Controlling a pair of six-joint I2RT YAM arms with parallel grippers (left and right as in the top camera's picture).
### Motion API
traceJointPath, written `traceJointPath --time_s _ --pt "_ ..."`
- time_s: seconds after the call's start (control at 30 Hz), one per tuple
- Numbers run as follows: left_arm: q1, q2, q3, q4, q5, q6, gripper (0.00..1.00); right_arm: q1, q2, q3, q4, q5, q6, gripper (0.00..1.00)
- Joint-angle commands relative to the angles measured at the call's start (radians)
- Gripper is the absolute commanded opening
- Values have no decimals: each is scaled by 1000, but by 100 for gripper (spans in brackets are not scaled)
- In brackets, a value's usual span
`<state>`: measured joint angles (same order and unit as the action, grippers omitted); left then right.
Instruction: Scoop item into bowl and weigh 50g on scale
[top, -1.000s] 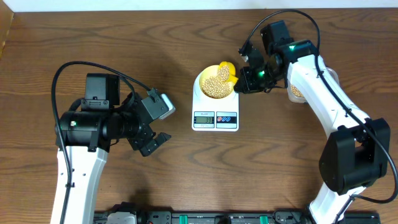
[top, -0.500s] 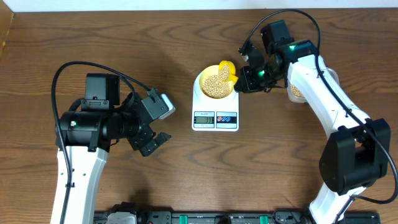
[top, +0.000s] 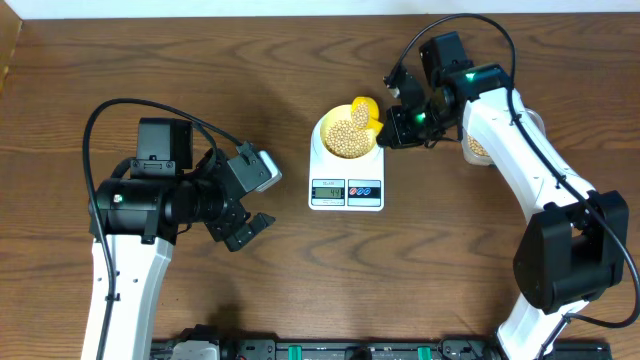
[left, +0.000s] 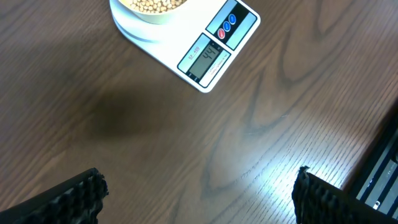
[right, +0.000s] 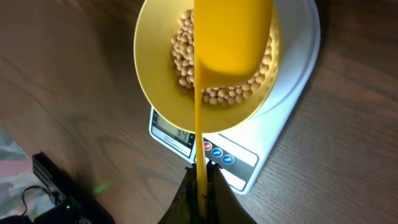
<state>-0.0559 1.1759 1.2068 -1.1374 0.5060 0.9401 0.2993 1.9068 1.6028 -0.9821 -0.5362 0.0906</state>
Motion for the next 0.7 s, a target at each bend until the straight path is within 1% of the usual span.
traceJointPath --time_s 0.0,0.07,0.1,0.17,0.23,0.3,0.33,0.37,0.43,0.47,0.5,0.57,0.6,0.67 --pt "3 -7 10 -3 -2 9 98 -2 -30 13 15 -44 6 1" --pt "3 -7 10 -3 -2 9 98 2 -31 13 -18 -13 -40 1" --pt "3 -7 10 -3 -2 9 98 0 -31 13 -25 19 -26 1" --pt "3 -7 10 -3 -2 9 98 -2 -29 13 -2 -14 8 1" --pt "3 -7 10 -3 -2 9 98 2 -29 13 -18 -9 -33 1" --pt "3 -7 10 -3 -2 9 98 -1 -32 13 -30 33 -18 1" --pt "3 -7 10 -3 -2 9 98 -4 -31 13 -15 5 7 1" --pt "3 -7 10 -3 -2 9 98 -4 -31 13 -8 -27 -1 1" --pt "3 -7 10 -3 -2 9 98 -3 -31 13 -21 -16 -41 1" --pt "3 -7 10 -3 -2 9 98 -5 -32 13 -23 4 -31 1" --pt "3 -7 10 -3 -2 9 98 -6 -30 13 -1 -20 1 1" --pt "3 -7 10 -3 -2 9 98 -2 -27 13 3 -45 -22 1" --pt "3 -7 10 -3 -2 9 98 -1 -27 13 -6 -22 -35 1" --pt "3 -7 10 -3 -2 9 98 -4 -27 13 2 -25 -18 1"
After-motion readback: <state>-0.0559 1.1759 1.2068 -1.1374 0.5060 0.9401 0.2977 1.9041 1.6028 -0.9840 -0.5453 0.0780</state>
